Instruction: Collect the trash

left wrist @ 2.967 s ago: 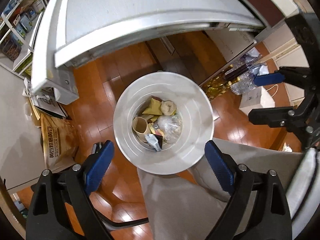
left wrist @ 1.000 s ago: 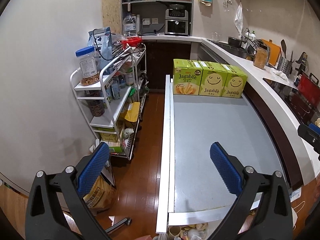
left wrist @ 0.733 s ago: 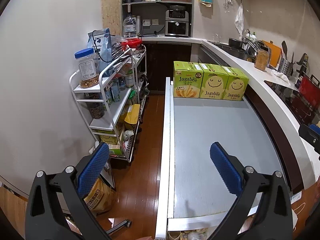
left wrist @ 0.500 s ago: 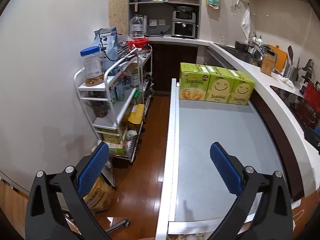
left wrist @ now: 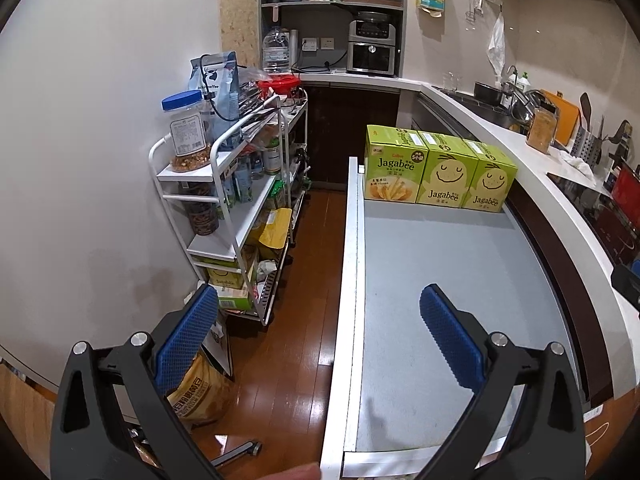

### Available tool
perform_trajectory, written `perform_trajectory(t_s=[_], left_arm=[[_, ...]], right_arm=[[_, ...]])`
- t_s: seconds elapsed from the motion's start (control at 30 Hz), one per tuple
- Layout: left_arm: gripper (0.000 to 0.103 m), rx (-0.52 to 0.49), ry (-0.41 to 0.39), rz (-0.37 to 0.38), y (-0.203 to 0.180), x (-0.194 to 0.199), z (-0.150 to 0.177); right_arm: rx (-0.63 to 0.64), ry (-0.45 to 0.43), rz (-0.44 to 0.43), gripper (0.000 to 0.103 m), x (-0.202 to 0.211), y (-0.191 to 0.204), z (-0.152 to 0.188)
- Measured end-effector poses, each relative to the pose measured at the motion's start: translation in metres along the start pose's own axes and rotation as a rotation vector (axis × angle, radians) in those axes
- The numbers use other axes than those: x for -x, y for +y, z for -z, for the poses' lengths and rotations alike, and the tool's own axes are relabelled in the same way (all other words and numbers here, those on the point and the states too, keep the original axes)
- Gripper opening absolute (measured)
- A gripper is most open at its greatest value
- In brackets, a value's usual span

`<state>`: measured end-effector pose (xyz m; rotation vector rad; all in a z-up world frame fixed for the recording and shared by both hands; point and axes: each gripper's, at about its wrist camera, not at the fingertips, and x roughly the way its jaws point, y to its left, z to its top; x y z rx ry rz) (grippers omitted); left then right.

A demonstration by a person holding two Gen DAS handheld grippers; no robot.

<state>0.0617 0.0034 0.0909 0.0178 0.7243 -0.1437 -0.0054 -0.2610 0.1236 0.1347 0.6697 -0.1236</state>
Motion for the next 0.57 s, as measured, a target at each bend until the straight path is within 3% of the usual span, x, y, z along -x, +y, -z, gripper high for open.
perform_trajectory(t_s=[0.27, 0.4, 0.57], left_arm=[[0.101, -0.004, 0.006, 0.004, 0.0000, -0.0022, -0.0046], [0.101, -0.003, 0.009, 0.051, -0.0011, -0.0015, -0.0036], [0.101, -0.056, -0.003, 0.010, -0.0068, 0.0032, -0.0025]], right_arm=[[0.003, 0.002, -0.006, 0.098, -0.0003, 0.0051, -0.0007], [0.001, 0.002, -0.006, 0.098, -0.0001, 0.0052, -0.0007], [-0.004, 0.003, 0.018, 0.098, -0.0011, 0.0028, -0.0038]])
